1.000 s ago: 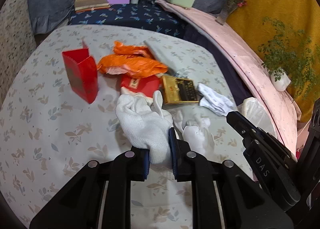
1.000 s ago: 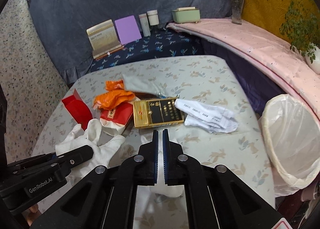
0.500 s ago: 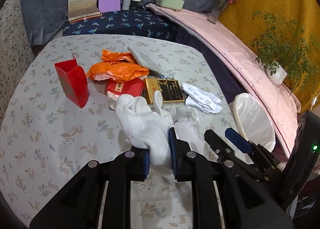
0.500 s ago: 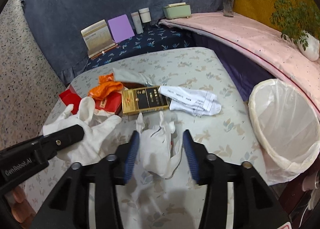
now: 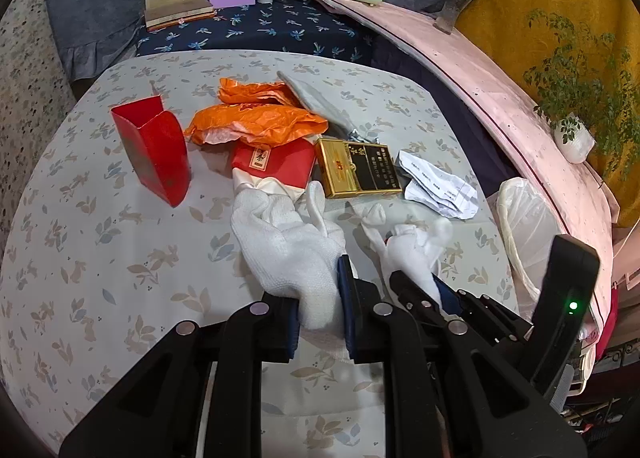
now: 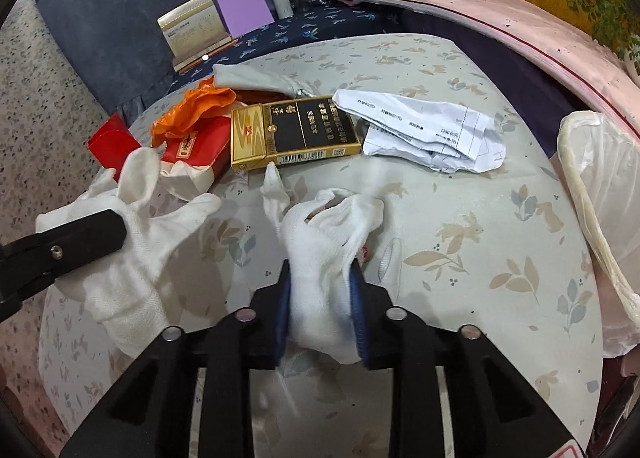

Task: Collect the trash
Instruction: 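Carry both white gloves with both grippers over the trash bin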

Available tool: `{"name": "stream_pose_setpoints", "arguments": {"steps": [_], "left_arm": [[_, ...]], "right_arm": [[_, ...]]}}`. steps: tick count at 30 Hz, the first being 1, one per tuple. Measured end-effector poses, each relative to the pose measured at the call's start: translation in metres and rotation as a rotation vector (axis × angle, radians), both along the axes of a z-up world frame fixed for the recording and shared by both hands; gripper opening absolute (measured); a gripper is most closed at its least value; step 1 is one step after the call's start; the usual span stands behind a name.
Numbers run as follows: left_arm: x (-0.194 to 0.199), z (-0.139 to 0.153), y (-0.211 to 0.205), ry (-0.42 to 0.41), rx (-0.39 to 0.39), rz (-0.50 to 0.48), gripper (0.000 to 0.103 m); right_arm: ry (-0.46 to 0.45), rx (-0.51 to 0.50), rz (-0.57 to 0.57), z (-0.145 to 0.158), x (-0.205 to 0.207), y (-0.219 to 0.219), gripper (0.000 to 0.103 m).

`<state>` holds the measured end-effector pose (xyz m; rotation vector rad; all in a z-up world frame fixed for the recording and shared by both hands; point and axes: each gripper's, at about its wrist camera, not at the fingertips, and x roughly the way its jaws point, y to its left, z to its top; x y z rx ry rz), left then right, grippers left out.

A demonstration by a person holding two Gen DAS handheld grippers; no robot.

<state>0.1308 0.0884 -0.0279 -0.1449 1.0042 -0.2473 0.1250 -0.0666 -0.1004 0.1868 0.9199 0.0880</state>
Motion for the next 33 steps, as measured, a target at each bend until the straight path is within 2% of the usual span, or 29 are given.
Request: {"name": "stream_pose_setpoints", "arguments": {"steps": [1, 6, 13, 17, 24, 33], "left_arm": [[0.000, 0.001, -0.002, -0.004, 0.001, -0.004, 0.016], [0.001, 0.015, -0.021, -0.036, -0.001, -0.041, 0.016], [-0.001, 0.038, -0.067, -0.089, -0.009, -0.122, 0.016], [-0.003, 0.049, -0.103, -0.120, -0.012, -0.185, 0.017], [-0.011, 0.061, -0.163, -0.150, -0.018, -0.295, 0.017], [-0.018, 0.067, -0.233, -0.154, -0.030, -0.421, 0.017]], "right_arm": [[-0.011, -0.004, -0.001, 0.004, -0.001, -0.002, 0.017], [-0.087, 0.003, -0.039, 0.036, -0.009, -0.023, 0.017], [-0.185, -0.010, -0.131, 0.080, -0.029, -0.072, 0.017], [-0.214, -0.053, -0.196, 0.097, -0.043, -0.105, 0.017], [-0.224, -0.081, -0.304, 0.109, -0.064, -0.161, 0.017], [-0.207, -0.082, -0.434, 0.102, -0.090, -0.225, 0.018]]}}
